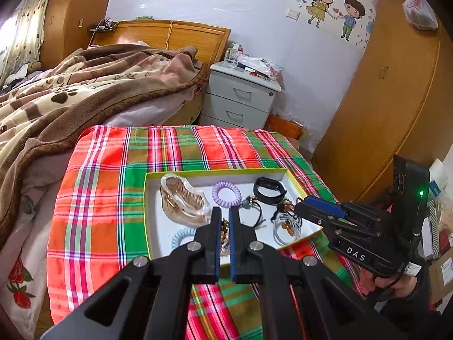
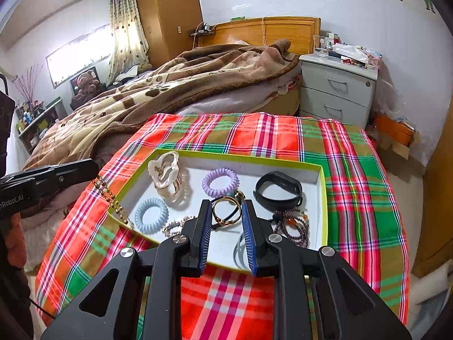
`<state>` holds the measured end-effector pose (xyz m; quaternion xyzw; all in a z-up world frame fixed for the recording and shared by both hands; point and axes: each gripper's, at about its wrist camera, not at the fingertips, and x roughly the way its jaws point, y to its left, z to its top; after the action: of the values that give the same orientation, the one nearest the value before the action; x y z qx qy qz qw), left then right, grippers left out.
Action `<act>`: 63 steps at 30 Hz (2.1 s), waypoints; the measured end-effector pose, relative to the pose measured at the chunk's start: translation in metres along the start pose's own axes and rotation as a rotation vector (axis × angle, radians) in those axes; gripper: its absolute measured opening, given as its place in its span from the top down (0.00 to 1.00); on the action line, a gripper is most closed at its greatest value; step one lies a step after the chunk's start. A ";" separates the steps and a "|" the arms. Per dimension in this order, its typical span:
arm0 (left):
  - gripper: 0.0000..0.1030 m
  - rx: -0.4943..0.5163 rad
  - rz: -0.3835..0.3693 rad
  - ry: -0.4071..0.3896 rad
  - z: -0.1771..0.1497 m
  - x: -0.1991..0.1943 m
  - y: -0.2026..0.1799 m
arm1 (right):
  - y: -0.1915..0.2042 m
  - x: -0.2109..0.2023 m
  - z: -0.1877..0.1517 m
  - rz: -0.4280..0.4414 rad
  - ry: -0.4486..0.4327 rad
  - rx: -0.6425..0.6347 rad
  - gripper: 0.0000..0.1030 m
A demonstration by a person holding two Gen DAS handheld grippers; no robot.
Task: Organize jewelry
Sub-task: 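Carry the ring and chain into the box and open both tools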
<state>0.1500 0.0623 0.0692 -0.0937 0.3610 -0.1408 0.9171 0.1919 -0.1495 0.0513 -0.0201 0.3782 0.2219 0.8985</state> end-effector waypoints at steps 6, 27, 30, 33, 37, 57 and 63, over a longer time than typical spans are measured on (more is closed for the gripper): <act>0.95 -0.022 -0.003 -0.009 0.010 0.009 0.008 | 0.003 0.017 0.009 0.011 0.018 -0.014 0.78; 0.95 -0.047 0.041 0.127 -0.021 0.065 0.028 | 0.023 0.082 0.019 0.125 0.131 -0.083 0.78; 0.95 -0.059 0.044 0.148 -0.024 0.071 0.031 | 0.029 0.090 0.018 0.130 0.155 -0.110 0.78; 0.95 -0.049 0.063 0.158 -0.028 0.074 0.032 | 0.031 0.098 0.016 0.133 0.175 -0.126 0.78; 0.95 -0.055 0.061 0.168 -0.029 0.077 0.034 | 0.033 0.102 0.014 0.135 0.191 -0.133 0.78; 0.89 -0.075 0.043 0.176 -0.031 0.080 0.034 | 0.037 0.112 0.011 0.122 0.221 -0.145 0.78; 0.80 -0.080 0.047 0.171 -0.030 0.077 0.034 | 0.033 0.106 0.012 0.120 0.206 -0.126 0.78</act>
<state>0.1895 0.0674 -0.0110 -0.1096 0.4456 -0.1124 0.8813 0.2517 -0.0766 -0.0088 -0.0765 0.4542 0.2955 0.8370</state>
